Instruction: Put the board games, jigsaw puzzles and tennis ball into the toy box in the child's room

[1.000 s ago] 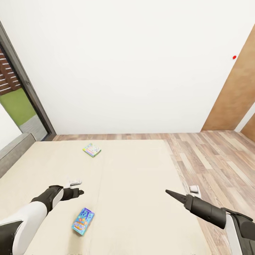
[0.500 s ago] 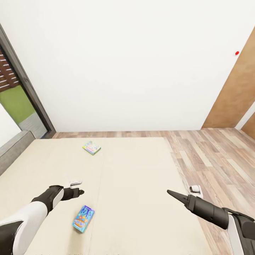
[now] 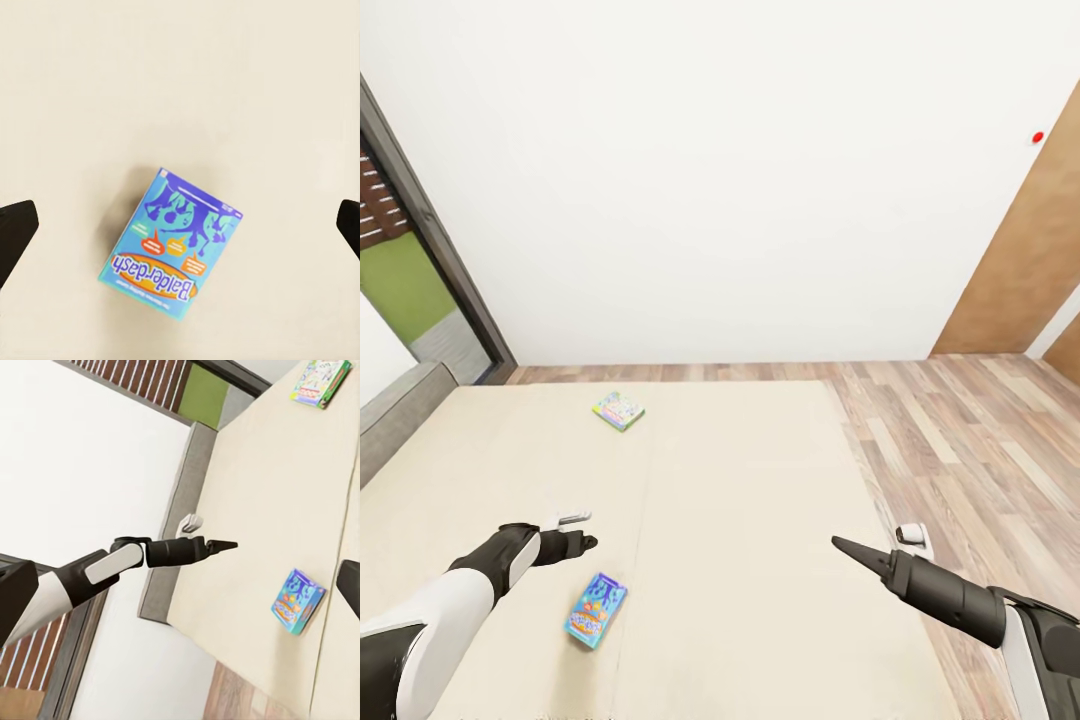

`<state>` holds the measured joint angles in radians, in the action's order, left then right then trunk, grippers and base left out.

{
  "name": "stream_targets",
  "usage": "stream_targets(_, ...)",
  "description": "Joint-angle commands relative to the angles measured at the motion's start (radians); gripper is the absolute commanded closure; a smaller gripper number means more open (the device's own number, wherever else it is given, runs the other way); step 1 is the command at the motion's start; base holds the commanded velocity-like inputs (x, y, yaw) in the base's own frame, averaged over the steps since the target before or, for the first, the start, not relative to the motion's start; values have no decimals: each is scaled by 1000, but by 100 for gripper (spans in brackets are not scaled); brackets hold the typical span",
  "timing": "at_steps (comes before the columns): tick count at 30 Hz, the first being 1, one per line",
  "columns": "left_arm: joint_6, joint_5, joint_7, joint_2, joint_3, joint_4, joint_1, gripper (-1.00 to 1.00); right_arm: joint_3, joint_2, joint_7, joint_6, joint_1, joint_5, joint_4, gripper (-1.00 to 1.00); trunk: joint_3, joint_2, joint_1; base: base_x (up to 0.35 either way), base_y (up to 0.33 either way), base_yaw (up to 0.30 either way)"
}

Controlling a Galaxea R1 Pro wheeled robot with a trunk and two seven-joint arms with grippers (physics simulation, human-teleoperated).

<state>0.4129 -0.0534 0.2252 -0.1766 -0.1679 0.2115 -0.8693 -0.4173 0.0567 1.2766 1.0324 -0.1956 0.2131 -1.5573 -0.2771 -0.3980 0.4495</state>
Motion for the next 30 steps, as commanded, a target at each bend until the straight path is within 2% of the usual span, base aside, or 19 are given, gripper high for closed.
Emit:
stream_targets(1, 6, -6, 5, 0, -7, 2, 0, -100, 0, 0, 2, 5, -1, 0, 0, -100, -3, -2, 0, 0, 0, 0)
stream_targets(23, -24, -4, 5, 8, -9, 13, -2, -100, 0, 0, -12, 4, -1, -1, 1, -100, -39, -2, 0, 0, 0, 0)
stream_targets(30, -36, -4, 4, 21, -9, 40, -3, -100, 0, 0, -13, 3, -1, -12, 2, -100, -51, -2, 0, 0, 0, 0)
